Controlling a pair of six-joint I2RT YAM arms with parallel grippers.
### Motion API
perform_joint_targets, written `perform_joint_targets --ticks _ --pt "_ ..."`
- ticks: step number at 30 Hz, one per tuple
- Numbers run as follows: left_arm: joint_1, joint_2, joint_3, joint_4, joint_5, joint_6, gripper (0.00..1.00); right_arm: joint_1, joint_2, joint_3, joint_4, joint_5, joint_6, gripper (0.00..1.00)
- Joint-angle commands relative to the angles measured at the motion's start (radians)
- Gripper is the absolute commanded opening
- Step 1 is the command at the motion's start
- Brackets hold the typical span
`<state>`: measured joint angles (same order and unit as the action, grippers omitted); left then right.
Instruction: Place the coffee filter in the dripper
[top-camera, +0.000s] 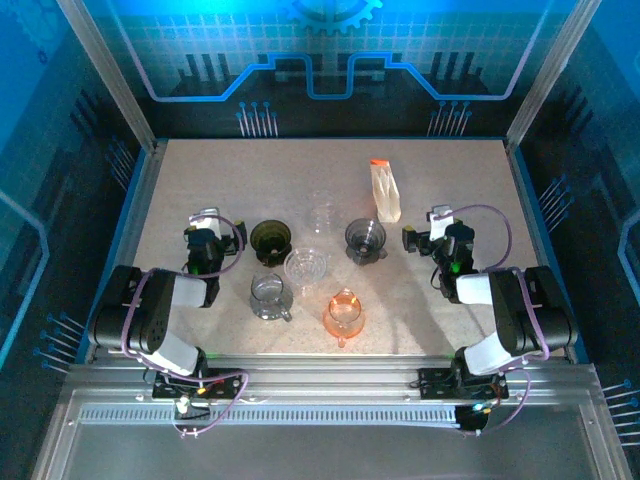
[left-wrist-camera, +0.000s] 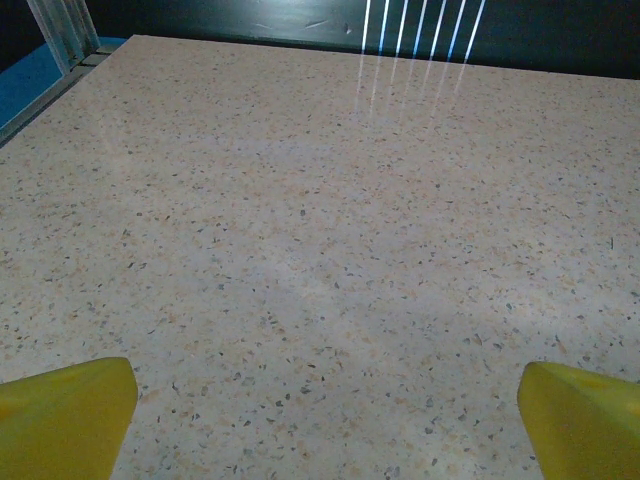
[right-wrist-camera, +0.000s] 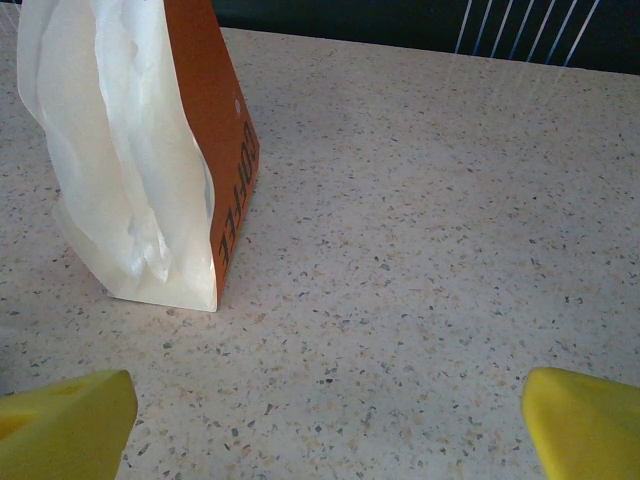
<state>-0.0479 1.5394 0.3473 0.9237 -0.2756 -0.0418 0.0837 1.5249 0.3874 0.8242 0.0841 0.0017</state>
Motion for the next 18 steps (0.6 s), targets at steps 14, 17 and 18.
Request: perform_joint_targets --ticks 14,17,18 --pt "0.0 0.013 0.021 0.028 -0.01 0.024 0.99 -0.022 0.007 0.021 0.031 -0.024 -0.012 1.0" --pt "0.0 0.013 0.021 0.027 -0.01 0.025 0.99 -0.03 0.007 0.022 0.03 -0.037 -0.007 1.0" --pt "-0.001 0.012 0.021 0.027 -0.011 0.025 0.99 -0.036 0.006 0.02 0.031 -0.051 -0.003 1.0"
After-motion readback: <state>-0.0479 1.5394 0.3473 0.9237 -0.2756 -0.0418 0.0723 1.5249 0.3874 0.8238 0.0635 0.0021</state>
